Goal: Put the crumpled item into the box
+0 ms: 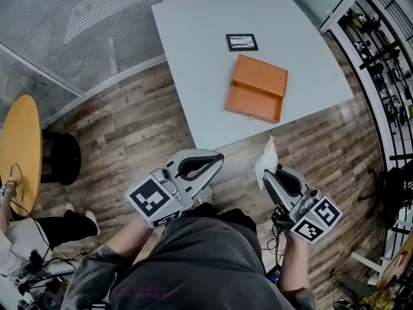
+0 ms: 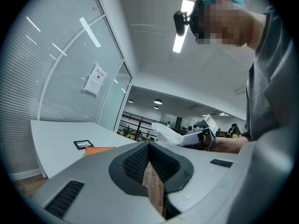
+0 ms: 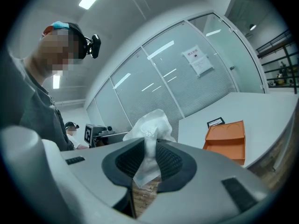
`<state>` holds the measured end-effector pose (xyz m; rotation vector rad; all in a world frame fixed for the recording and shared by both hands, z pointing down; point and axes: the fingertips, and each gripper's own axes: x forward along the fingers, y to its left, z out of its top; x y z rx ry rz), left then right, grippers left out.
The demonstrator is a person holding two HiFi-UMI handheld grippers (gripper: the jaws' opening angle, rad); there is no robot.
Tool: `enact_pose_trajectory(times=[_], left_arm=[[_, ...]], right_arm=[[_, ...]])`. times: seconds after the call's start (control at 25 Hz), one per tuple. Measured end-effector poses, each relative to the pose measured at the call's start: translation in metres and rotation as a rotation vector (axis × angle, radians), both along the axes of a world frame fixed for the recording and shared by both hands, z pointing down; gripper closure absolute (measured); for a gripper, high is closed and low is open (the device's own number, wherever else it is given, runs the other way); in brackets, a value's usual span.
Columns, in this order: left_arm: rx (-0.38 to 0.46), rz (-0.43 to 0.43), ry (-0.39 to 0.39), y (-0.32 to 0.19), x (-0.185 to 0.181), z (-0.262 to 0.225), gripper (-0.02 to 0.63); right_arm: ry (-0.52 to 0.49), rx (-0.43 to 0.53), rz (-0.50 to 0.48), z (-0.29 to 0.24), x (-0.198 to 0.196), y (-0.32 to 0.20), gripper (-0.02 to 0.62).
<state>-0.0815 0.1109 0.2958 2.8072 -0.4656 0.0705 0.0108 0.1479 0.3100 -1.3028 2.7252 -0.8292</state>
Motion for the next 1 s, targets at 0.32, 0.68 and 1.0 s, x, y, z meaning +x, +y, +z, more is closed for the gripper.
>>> enact_pose_trajectory(times=[0.32,0.68,1.0], left_arm=[[-0.003,-0.001,-0.019,-0.010,0.002,0.004,0.594],[-0.009,-0.030,-0.032,-0.037,0.015,0.009,0.594],[-0.021,-0.060,-0.047,-0.073,0.032,0.016,0.594]], right_arm=[[-0.010,0.008,0.007,0.000,0.005,-0.011,0.518],[-0.017,0.010,-0.020,0.004,0.018,-0.044,0.518],[-0.022,-0.005,-0.066,0.013,0.033,-0.081,0.518]])
